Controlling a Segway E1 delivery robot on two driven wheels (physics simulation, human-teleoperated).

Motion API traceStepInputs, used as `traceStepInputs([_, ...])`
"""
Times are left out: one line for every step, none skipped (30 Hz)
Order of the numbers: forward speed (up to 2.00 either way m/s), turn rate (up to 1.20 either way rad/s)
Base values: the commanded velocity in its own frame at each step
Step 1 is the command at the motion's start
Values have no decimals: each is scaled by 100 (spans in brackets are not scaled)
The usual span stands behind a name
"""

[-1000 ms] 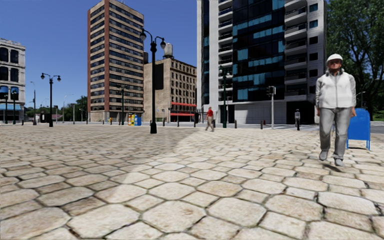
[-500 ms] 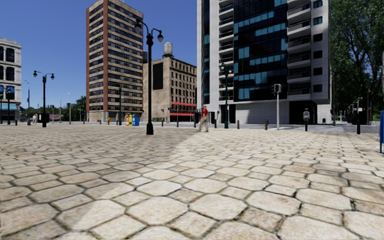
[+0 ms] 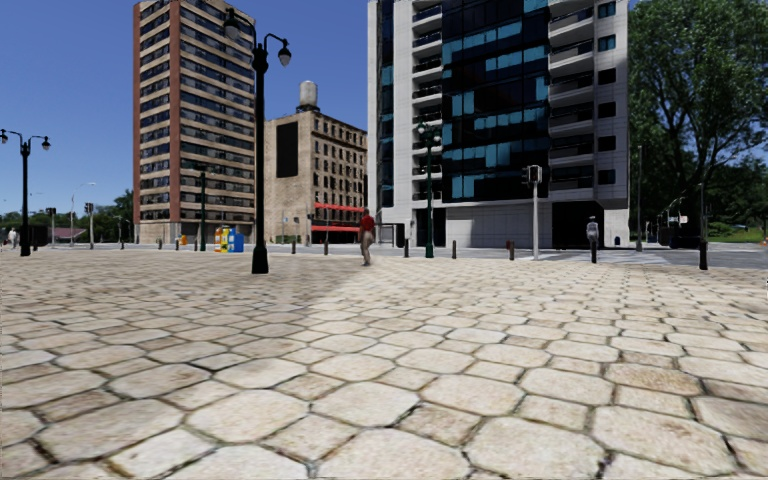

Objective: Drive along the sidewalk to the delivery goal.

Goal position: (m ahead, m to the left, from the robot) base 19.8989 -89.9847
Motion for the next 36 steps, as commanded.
traceStepInputs([200,-30])
traceStepInputs([200,-30])
traceStepInputs([200,-30])
traceStepInputs([200,-30])
traceStepInputs([200,-30])
traceStepInputs([200,-30])
traceStepInputs([200,-30])
traceStepInputs([200,-30])
traceStepInputs([200,-30])
traceStepInputs([200,-30])
traceStepInputs([200,-30])
traceStepInputs([200,-30])
traceStepInputs([200,-30])
traceStepInputs([200,-30])
traceStepInputs([200,-30])
traceStepInputs([200,-31])
traceStepInputs([200,-31])
traceStepInputs([200,-31])
traceStepInputs([200,-31])
traceStepInputs([200,-31])
traceStepInputs([200,-31])
traceStepInputs([200,-31])
traceStepInputs([200,-31])
traceStepInputs([200,-31])
traceStepInputs([200,-31])
traceStepInputs([200,-31])
traceStepInputs([200,-31])
traceStepInputs([200,-31])
traceStepInputs([200,-31])
traceStepInputs([200,-31])
traceStepInputs([200,-31])
traceStepInputs([200,-31])
traceStepInputs([200,-31])
traceStepInputs([200,-31])
traceStepInputs([200,-31])
traceStepInputs([200,-31])
